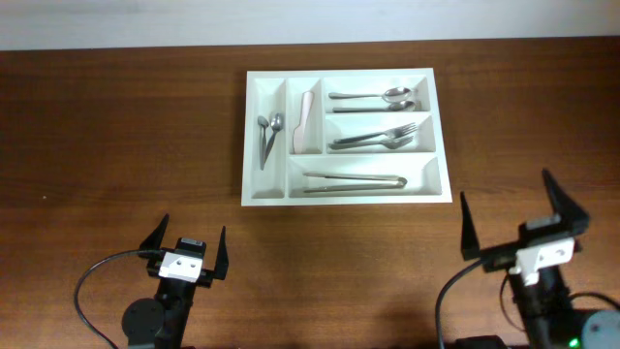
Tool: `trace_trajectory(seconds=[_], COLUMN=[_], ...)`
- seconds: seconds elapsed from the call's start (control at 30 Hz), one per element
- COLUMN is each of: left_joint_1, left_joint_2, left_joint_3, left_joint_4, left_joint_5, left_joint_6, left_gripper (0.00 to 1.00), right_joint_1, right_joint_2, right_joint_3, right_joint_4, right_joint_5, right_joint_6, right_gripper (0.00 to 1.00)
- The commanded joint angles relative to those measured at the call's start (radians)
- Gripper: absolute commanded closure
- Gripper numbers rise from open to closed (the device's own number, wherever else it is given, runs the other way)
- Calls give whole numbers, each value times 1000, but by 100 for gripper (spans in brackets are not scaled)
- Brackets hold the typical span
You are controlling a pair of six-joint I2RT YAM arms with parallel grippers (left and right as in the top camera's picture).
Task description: Pack container
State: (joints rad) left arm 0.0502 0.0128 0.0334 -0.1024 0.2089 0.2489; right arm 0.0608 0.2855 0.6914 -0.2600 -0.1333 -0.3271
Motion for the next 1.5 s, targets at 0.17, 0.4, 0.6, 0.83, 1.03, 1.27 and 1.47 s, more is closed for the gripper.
trace_trajectory(seconds=[0.17,0.4,0.6,0.83,1.03,1.27,1.47], left_joint_1=[5,5,5,5,5,5,5], left_joint_2=[-8,-8,-8,-8,-8,-8,-8], left_joint_3=[-6,-6,-6,-6,-6,-6,-6], left_joint_4=[1,1,1,1,1,1,1], left_joint_5=[-4,-4,-4,-4,-4,-4,-4], left_joint_6=[-10,-9,-10,-9,-10,-10,-10], left_gripper=[1,1,1,1,1,1,1], right_joint_1=[-10,-10,-10,-10,-10,-10,-10], right_joint_2=[-195,-233,-282,-282,-282,-282,-282], right_joint_3=[-332,-431,-483,-491,-520,-596,-656], right_joint_4=[258,340,362,369,335,340,340], right_joint_5=[6,43,77,85,104,105,105], right_joint_6=[86,85,86,85,85,85,85], right_gripper=[1,1,1,1,1,1,1])
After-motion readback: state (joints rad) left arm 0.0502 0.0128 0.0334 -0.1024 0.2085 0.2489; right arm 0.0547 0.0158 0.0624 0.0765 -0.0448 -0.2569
